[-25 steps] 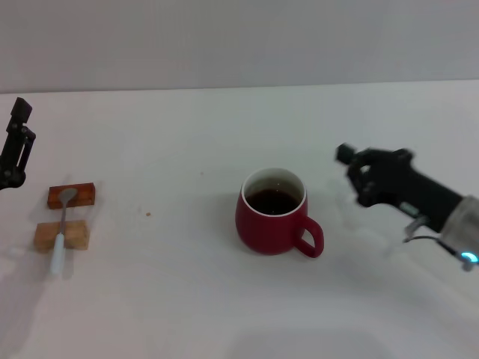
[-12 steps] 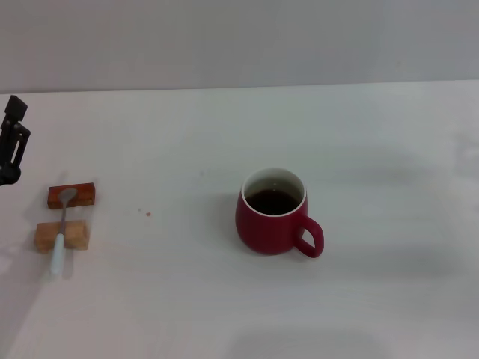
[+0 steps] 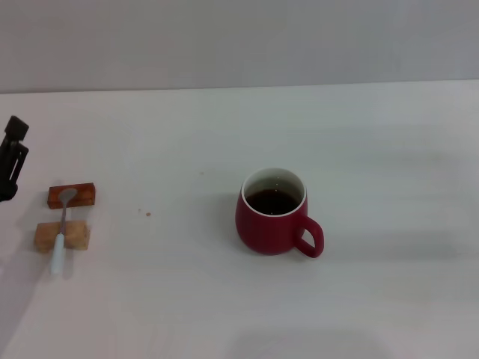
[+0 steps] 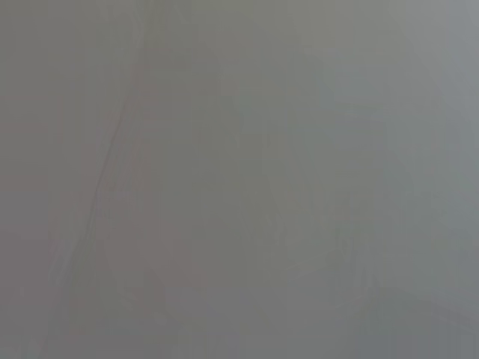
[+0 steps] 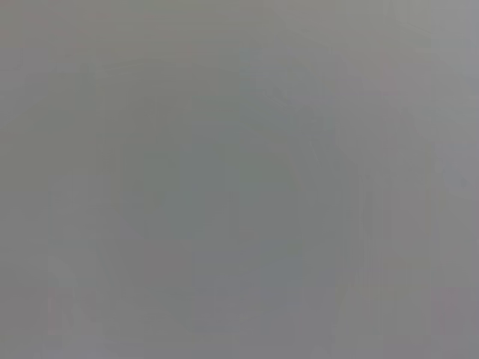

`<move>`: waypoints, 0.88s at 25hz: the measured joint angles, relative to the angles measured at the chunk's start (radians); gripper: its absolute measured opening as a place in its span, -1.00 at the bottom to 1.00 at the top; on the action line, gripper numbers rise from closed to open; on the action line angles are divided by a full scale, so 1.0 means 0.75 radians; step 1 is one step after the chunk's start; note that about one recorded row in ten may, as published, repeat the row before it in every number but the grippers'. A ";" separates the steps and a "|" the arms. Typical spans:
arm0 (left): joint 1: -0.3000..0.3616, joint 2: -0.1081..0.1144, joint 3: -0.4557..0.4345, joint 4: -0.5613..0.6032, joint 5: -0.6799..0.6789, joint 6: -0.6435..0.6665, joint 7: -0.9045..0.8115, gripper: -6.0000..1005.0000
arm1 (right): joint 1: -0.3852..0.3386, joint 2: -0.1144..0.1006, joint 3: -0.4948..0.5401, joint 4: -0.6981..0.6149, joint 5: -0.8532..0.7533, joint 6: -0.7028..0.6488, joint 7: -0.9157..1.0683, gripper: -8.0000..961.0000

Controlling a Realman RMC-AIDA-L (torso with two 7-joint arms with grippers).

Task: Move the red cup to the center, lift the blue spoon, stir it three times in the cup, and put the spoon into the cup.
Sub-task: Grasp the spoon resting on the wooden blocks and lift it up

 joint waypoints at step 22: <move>0.209 0.137 0.256 0.132 0.328 -0.029 -0.376 0.05 | 0.065 -0.050 0.003 0.056 0.116 0.169 -0.079 0.06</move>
